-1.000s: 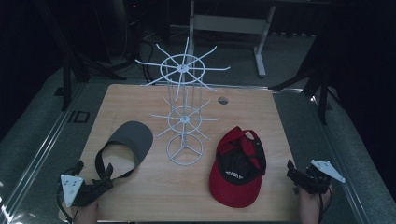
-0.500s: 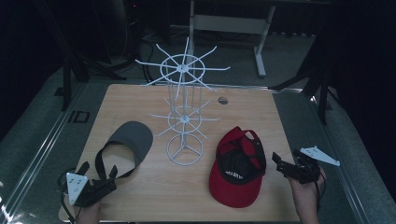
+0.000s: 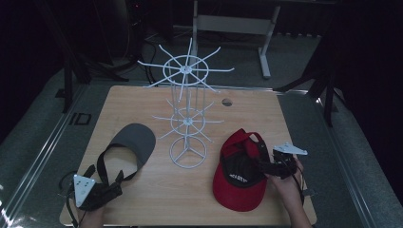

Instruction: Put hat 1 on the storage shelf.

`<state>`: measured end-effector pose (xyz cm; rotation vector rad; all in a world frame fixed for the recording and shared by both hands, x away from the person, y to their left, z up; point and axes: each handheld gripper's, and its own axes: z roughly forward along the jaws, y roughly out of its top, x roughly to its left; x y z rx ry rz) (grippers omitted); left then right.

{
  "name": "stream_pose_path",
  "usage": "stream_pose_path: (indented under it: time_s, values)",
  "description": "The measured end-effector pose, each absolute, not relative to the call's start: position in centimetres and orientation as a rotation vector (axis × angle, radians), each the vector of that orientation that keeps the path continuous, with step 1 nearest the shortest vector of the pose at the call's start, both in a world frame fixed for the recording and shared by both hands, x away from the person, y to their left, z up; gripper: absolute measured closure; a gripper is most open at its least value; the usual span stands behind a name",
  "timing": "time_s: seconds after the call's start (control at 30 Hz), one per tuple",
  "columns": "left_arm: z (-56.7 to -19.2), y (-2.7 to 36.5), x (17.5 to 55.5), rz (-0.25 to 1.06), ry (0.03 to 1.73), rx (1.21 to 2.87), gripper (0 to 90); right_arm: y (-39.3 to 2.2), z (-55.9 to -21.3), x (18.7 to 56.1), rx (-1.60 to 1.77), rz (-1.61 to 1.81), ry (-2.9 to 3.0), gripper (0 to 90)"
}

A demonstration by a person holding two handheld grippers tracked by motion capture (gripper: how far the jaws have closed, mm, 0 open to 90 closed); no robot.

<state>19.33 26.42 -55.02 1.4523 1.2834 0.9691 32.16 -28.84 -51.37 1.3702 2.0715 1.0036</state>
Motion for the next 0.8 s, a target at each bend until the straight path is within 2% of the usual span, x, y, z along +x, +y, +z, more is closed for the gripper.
stream_pose_path:
  time_s: [0.27, 0.43, 0.67, 0.73, 0.8]
  values:
    - [-55.0, 26.4, 19.3, 0.966, 1.287, 1.459, 2.6, -26.9, -53.1, 32.8, 1.285, 0.870, 2.157, 24.5]
    - [-55.0, 26.4, 19.4, 0.961, 1.288, 1.463, 2.6, -26.1, -53.8, 32.7, 1.236, 0.782, 2.186, 36.4]
    - [-55.0, 26.3, 19.4, 0.957, 1.289, 1.464, 2.6, -25.7, -54.6, 32.9, 1.236, 0.744, 2.194, 41.7]
    - [-55.1, 26.3, 19.4, 0.954, 1.290, 1.467, 2.6, -25.5, -54.7, 32.9, 1.217, 0.745, 2.199, 47.4]
    - [-55.1, 26.3, 19.4, 0.954, 1.293, 1.471, 2.6, -25.4, -54.8, 32.8, 1.193, 0.763, 2.213, 60.6]
